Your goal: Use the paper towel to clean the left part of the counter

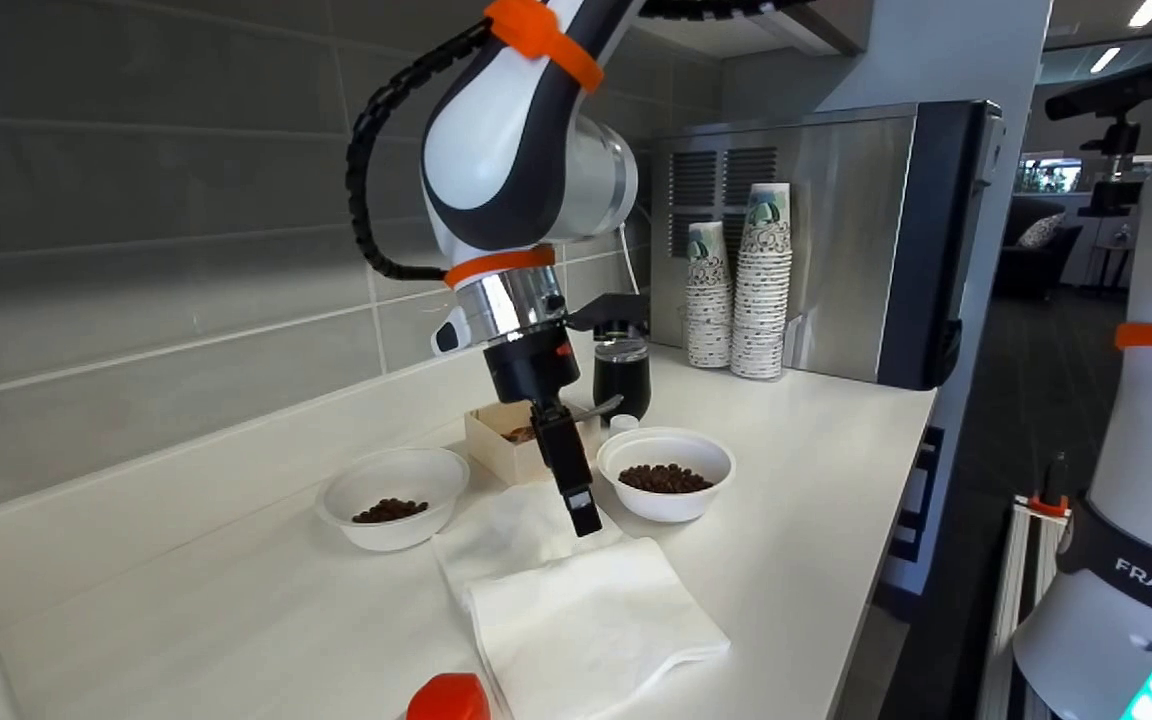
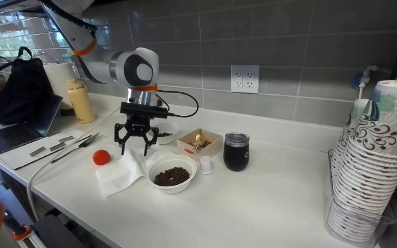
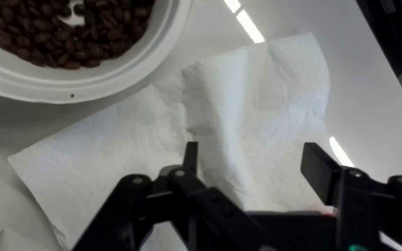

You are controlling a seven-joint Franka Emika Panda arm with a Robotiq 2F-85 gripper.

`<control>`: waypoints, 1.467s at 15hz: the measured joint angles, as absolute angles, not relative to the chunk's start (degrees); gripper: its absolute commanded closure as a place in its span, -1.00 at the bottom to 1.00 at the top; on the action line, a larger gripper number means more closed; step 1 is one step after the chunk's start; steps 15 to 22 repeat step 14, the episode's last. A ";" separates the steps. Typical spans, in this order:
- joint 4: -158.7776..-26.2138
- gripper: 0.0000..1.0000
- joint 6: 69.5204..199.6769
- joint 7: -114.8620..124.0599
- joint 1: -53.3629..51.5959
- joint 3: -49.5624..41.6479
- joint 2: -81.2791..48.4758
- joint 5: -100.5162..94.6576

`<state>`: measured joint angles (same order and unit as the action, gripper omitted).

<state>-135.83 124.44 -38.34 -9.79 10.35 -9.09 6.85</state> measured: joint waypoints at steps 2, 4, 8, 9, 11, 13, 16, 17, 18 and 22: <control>-137.24 -1.00 122.93 -35.90 -9.61 10.36 -5.36 7.15; -139.42 -1.00 122.41 -31.77 -9.47 10.10 -0.60 7.30; -145.44 -1.00 122.07 -22.75 -9.18 8.48 9.81 7.32; -147.02 -1.00 121.99 -20.70 -9.05 7.88 12.31 7.33; -150.09 -1.00 121.68 -16.80 -8.72 6.44 17.07 7.34; -152.74 -1.00 121.21 -13.80 -8.17 5.05 21.32 7.34; -153.86 -1.00 121.03 -12.60 -7.81 4.43 23.24 7.34; -153.86 -1.00 121.03 -12.60 -7.81 4.43 23.24 7.34; -153.86 -1.00 121.03 -12.60 -7.81 4.43 23.24 7.34; -153.86 -1.00 121.03 -12.60 -7.81 4.43 23.24 7.34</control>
